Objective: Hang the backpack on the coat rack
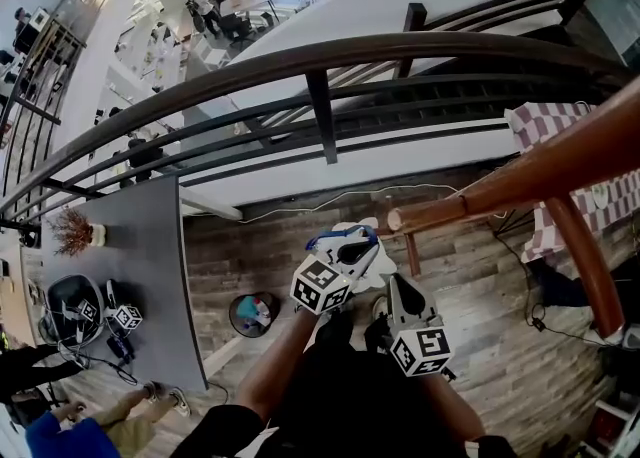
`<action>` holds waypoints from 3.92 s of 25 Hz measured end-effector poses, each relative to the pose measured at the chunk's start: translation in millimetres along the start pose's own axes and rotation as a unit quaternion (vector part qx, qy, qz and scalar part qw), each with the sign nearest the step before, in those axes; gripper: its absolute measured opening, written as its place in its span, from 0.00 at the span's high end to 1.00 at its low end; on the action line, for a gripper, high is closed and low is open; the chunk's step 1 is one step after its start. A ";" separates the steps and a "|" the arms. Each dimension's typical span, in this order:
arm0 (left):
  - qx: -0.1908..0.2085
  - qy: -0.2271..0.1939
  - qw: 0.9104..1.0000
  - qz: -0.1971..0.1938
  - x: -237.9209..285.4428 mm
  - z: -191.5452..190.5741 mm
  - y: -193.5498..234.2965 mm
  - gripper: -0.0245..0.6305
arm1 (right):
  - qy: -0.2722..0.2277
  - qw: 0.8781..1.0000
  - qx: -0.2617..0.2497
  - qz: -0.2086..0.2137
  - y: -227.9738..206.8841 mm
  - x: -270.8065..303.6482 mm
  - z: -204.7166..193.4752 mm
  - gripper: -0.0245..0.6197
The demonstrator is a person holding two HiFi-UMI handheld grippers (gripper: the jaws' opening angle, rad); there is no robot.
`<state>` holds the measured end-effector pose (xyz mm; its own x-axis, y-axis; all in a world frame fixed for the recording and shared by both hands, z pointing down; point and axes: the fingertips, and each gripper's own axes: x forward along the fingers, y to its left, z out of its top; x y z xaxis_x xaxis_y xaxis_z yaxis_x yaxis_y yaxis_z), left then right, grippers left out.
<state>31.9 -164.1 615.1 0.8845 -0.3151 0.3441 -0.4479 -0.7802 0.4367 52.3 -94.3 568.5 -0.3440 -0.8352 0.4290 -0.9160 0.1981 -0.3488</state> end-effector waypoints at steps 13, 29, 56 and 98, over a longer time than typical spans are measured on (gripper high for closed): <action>-0.012 0.012 1.000 0.002 2.9 -18.4 -0.5 0.94 | 0.005 1.000 0.005 -0.003 -2.3 -4.2 -7.6 0.94; -0.029 0.025 0.999 0.016 10.5 -43.4 9.0 0.94 | 0.010 1.000 0.009 -0.006 -6.4 -6.4 -15.9 0.94; -0.077 0.048 0.995 0.048 20.3 -93.8 31.9 0.94 | 0.022 1.000 0.008 -0.014 -12.7 -9.4 -24.7 0.94; -0.121 0.001 0.988 0.094 34.4 -105.9 46.5 0.94 | 0.043 0.999 0.007 -0.017 -19.5 -28.2 -43.8 0.94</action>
<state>27.7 -153.9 735.3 0.7820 -0.4412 0.4403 -0.6233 -0.5550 0.5509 70.8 -52.1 599.7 -0.3299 -0.7945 0.5099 -0.9247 0.1632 -0.3439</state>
